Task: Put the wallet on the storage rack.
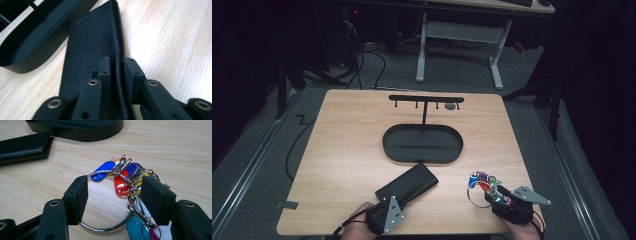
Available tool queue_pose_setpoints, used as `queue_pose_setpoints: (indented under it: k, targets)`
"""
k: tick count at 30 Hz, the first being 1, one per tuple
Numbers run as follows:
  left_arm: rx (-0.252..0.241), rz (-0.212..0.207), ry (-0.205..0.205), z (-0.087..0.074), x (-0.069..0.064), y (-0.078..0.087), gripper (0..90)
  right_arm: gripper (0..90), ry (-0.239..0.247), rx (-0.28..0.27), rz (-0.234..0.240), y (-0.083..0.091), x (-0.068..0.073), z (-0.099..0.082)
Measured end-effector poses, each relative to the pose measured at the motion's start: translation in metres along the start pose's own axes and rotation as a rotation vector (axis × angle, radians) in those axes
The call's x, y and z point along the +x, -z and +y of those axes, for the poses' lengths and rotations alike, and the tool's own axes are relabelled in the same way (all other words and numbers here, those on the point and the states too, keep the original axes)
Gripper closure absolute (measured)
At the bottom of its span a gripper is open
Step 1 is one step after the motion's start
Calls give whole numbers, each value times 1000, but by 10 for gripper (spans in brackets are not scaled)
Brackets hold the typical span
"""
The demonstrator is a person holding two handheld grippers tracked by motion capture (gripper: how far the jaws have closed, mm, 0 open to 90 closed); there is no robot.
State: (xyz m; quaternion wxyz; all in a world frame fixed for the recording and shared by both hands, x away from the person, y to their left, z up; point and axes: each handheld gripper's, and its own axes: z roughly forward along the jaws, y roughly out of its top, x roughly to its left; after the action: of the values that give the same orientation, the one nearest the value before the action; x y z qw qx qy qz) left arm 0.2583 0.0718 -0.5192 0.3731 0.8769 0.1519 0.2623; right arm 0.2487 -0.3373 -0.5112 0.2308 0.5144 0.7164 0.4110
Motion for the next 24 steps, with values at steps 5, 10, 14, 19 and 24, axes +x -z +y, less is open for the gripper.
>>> queue_pose_setpoints:
  k: [5,10,14,19,24]
  targets:
    - [-40,-4,46,-1,7,9,792,399,0,-2,5,-1,-1,0]
    - [-70,0,69,-2,13,18,799,399,-2,-2,7,-1,-2,0]
    - [-94,-6,107,-3,16,26,802,399,-8,-1,7,-1,-2,-1]
    - [-128,-11,147,-5,22,32,808,399,-9,-2,10,-1,-3,-1]
    - [-162,-28,206,-8,29,38,809,399,-6,-6,10,0,-4,0]
